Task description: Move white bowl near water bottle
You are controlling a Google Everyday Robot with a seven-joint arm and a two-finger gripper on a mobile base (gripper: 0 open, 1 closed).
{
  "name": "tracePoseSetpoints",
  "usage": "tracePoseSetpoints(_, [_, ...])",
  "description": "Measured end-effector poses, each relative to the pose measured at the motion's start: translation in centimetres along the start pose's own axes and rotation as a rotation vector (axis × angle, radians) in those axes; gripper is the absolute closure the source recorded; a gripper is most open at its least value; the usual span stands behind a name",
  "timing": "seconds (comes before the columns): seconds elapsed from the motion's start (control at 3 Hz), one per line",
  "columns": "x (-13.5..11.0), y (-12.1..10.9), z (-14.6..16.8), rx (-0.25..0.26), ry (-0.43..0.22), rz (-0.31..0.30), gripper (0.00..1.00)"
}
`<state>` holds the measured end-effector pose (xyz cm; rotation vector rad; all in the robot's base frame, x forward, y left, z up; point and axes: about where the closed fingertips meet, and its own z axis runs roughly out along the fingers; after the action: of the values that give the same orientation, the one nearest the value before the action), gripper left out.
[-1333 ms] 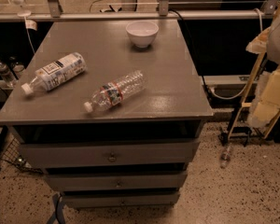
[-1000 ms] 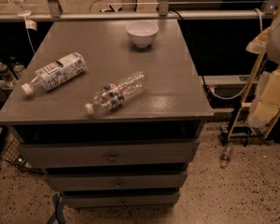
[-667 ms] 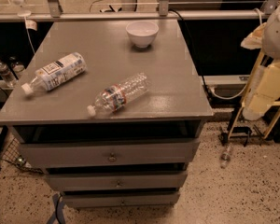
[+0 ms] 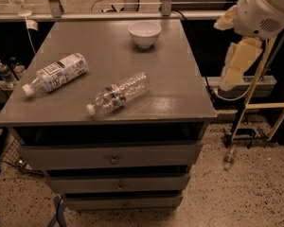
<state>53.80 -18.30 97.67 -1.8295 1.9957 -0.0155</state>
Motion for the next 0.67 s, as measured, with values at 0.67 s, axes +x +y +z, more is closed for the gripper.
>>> tracePoseSetpoints(0.67, [-4.39,-8.04,6.01,0.074,-0.046,-0.09,0.0])
